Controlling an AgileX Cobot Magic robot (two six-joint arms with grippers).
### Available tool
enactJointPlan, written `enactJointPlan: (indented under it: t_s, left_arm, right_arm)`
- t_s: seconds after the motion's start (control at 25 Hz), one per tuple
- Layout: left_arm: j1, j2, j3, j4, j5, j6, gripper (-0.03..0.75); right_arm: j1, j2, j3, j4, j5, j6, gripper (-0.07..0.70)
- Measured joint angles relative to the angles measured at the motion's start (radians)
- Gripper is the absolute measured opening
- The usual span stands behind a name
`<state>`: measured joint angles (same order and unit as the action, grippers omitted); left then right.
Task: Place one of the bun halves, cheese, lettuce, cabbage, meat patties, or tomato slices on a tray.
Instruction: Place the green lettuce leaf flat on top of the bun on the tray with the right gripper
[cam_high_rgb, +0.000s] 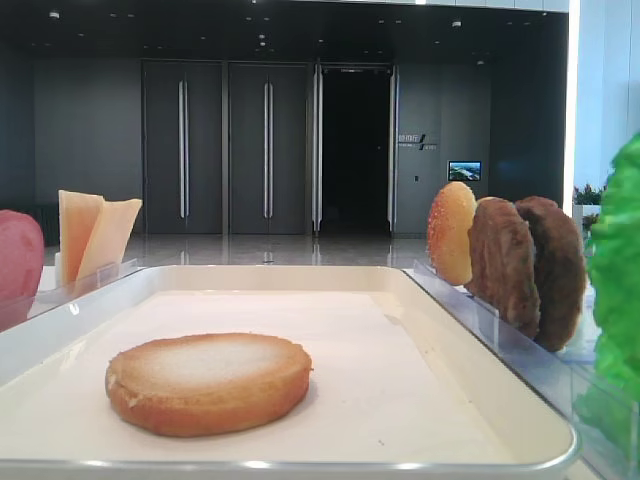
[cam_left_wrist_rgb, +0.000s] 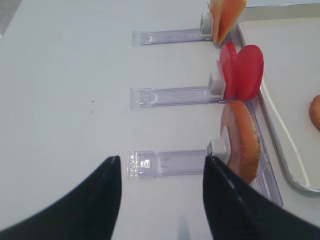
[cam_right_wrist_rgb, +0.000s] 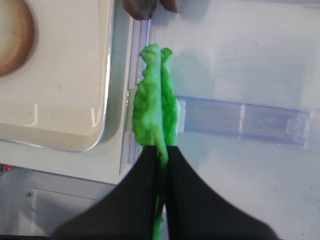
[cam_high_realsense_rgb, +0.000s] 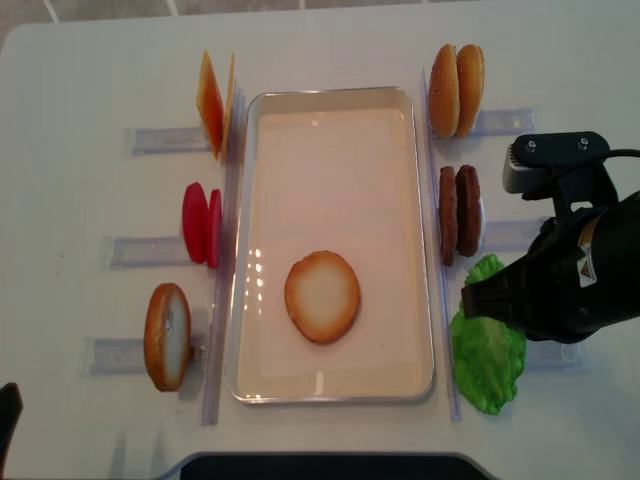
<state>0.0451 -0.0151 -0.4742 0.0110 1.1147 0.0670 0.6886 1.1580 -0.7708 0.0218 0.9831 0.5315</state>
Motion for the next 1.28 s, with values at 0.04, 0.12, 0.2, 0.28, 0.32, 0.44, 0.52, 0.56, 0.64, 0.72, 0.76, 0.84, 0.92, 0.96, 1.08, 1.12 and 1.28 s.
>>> enactJointPlan:
  t_s: [0.04, 0.12, 0.2, 0.28, 0.32, 0.44, 0.52, 0.56, 0.64, 0.72, 0.76, 0.84, 0.92, 0.96, 1.08, 1.12, 1.28]
  left_arm:
    - [0.0, 0.0, 0.0, 0.0, 0.0, 0.0, 0.401]
    - [0.0, 0.0, 0.0, 0.0, 0.0, 0.0, 0.401]
    - [0.0, 0.0, 0.0, 0.0, 0.0, 0.0, 0.401]
    - [0.0, 0.0, 0.0, 0.0, 0.0, 0.0, 0.401]
    - [0.0, 0.0, 0.0, 0.0, 0.0, 0.0, 0.401]
    - [0.0, 0.0, 0.0, 0.0, 0.0, 0.0, 0.401]
    - [0.0, 0.0, 0.0, 0.0, 0.0, 0.0, 0.401]
    - [0.0, 0.0, 0.0, 0.0, 0.0, 0.0, 0.401]
    - [0.0, 0.0, 0.0, 0.0, 0.0, 0.0, 0.401]
    - [0.0, 0.0, 0.0, 0.0, 0.0, 0.0, 0.401]
    - [0.0, 0.0, 0.0, 0.0, 0.0, 0.0, 0.401]
    - [0.0, 0.0, 0.0, 0.0, 0.0, 0.0, 0.401]
    - [0.0, 0.0, 0.0, 0.0, 0.0, 0.0, 0.401]
    - [0.0, 0.0, 0.0, 0.0, 0.0, 0.0, 0.401]
    - [0.0, 0.0, 0.0, 0.0, 0.0, 0.0, 0.401]
    - [0.0, 0.0, 0.0, 0.0, 0.0, 0.0, 0.401]
    - [0.0, 0.0, 0.0, 0.0, 0.0, 0.0, 0.401]
  right_arm:
    - [0.0, -0.014, -0.009, 0.001, 0.01, 0.0, 0.036]
    - [0.0, -0.047, -0.034, 0.004, 0.034, 0.0, 0.036]
    - [0.01, -0.074, -0.07, 0.006, 0.059, 0.0, 0.036]
    - [0.024, -0.096, -0.1, 0.009, 0.079, 0.001, 0.036]
    - [0.03, -0.102, -0.114, 0.01, 0.085, 0.001, 0.036]
    - [0.045, -0.105, -0.125, 0.017, 0.102, 0.003, 0.036]
    - [0.052, -0.105, -0.125, 0.02, 0.105, 0.005, 0.036]
    - [0.055, -0.105, -0.125, 0.022, 0.105, 0.006, 0.036]
    - [0.066, -0.105, -0.125, 0.025, 0.1, 0.017, 0.036]
    - [0.088, -0.105, -0.125, 0.027, 0.084, 0.041, 0.036]
    - [0.099, -0.105, -0.125, 0.027, 0.073, 0.054, 0.036]
    - [0.13, -0.093, -0.127, 0.028, 0.046, 0.076, 0.036]
    - [0.161, -0.061, -0.137, 0.028, 0.038, 0.089, 0.036]
    - [0.181, -0.035, -0.147, 0.028, 0.03, 0.094, 0.036]
    - [0.249, 0.049, -0.194, 0.028, -0.003, 0.101, 0.036]
    - [0.274, 0.079, -0.216, 0.028, -0.017, 0.101, 0.036]
    - [0.35, 0.177, -0.289, 0.032, -0.065, 0.096, 0.036]
